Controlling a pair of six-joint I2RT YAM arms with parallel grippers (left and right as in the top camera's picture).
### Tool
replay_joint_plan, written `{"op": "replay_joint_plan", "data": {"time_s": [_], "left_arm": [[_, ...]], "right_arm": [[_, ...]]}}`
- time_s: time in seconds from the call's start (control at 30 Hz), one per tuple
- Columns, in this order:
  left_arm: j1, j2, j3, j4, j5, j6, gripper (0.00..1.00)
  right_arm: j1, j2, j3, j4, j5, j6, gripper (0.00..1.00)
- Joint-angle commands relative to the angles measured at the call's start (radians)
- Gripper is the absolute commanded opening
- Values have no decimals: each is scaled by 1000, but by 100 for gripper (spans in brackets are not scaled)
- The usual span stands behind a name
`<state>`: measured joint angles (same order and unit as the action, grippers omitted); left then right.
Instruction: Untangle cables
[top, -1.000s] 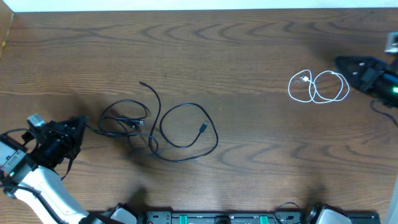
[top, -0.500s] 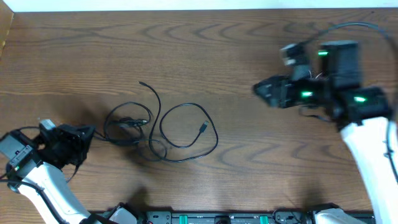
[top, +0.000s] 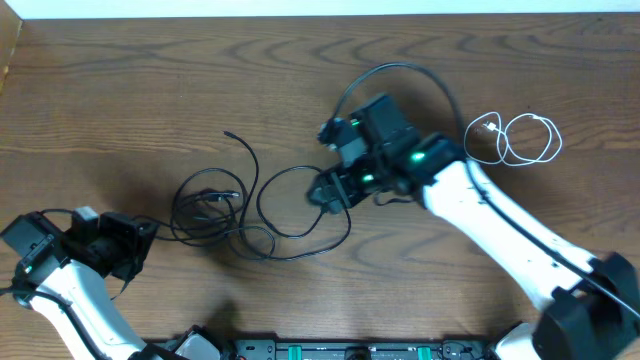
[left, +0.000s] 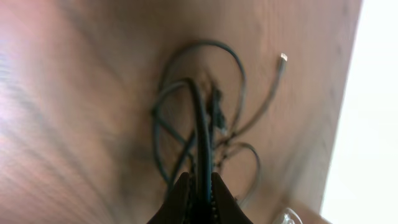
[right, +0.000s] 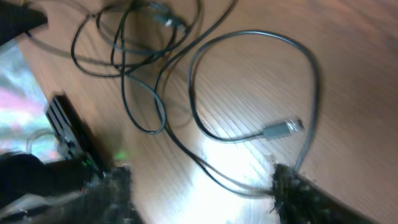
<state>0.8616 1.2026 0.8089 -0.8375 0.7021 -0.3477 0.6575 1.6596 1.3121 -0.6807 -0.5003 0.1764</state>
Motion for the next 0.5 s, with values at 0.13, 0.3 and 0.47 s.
{"op": "replay_joint_plan", "data": {"time_s": [0.13, 0.3, 0.47], "left_arm": [[-61, -5, 1, 1, 337, 47, 7], [-133, -5, 1, 13, 548, 194, 8], [-228, -5, 1, 13, 581, 287, 7]], "right_arm": [[47, 102, -2, 185, -136, -3, 86], [43, 193, -2, 328, -273, 182, 85], [53, 250, -2, 453, -413, 258, 85]]}}
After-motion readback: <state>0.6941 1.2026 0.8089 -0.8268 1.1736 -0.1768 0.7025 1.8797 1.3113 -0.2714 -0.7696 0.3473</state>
